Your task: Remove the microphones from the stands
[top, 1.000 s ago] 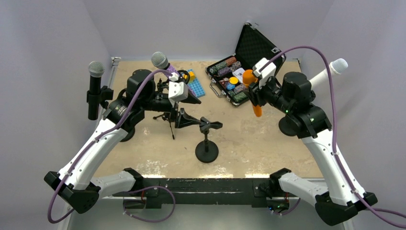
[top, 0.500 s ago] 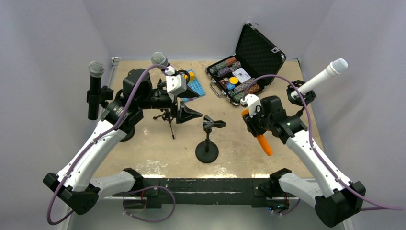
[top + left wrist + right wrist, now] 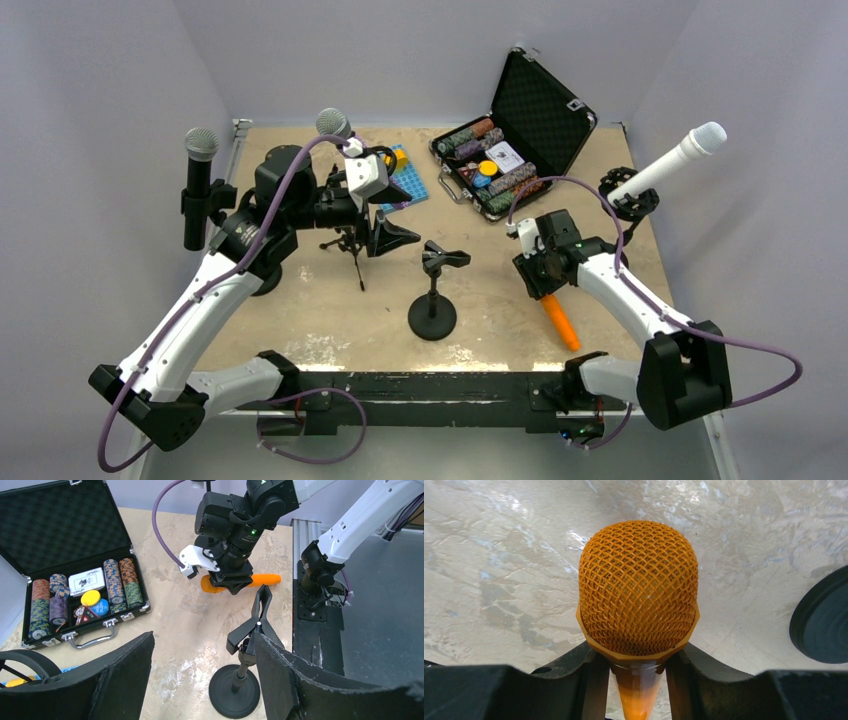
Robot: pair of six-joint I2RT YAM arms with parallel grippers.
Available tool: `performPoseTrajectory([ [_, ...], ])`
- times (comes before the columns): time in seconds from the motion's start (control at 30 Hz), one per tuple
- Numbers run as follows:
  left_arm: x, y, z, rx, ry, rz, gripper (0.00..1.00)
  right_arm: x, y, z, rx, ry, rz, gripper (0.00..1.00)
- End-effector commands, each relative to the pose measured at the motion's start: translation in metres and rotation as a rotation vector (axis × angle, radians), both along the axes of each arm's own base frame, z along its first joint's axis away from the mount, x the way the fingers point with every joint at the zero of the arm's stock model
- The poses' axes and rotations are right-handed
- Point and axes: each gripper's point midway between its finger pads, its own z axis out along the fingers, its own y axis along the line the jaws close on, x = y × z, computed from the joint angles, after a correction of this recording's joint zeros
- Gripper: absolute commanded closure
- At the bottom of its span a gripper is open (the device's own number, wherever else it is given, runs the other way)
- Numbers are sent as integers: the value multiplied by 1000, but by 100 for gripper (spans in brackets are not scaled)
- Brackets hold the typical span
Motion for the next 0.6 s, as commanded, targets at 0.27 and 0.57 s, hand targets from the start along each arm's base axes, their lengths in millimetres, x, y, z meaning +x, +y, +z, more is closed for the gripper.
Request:
performPoseTrajectory([
  [0.27,1,3,7,-34,-17,17,22,5,-3,-22,-3,18,10,25],
  [0.57,-5,6,-4,9,-16,-8,24,15,-8,6,-72,91,106,6],
])
